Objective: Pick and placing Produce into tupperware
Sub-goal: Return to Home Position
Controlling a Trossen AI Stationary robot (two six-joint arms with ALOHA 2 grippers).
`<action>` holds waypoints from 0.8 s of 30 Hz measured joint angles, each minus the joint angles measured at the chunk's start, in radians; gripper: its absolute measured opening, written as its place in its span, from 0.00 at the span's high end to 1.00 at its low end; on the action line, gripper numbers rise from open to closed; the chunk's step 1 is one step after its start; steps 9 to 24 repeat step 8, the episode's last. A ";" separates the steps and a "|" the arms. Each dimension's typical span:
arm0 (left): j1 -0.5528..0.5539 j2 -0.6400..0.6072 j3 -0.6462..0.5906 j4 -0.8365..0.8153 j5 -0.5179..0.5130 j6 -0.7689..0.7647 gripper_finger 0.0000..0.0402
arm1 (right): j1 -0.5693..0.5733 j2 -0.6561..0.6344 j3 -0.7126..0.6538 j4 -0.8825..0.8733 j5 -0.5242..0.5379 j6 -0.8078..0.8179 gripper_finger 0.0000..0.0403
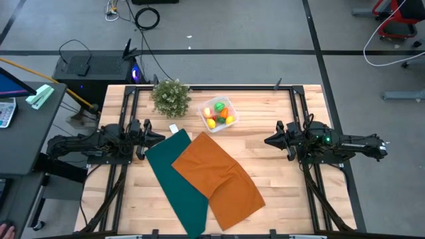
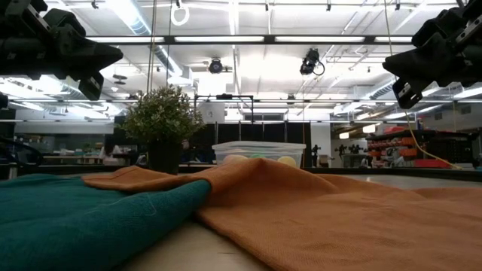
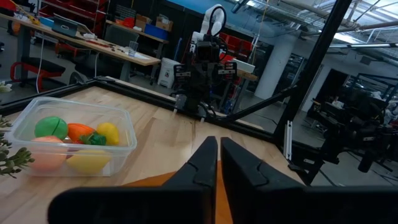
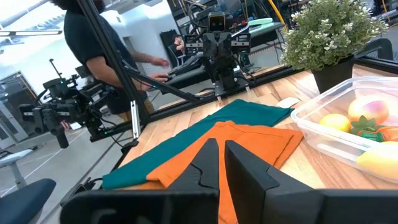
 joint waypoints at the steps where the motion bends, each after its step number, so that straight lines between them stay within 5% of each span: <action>1: 0.000 0.000 0.000 0.000 0.000 0.000 0.94 | 0.000 0.000 0.000 0.000 0.000 0.000 1.00; 24: 0.000 0.000 0.000 0.000 0.000 0.000 0.92 | 0.000 0.000 0.000 0.000 0.000 0.000 1.00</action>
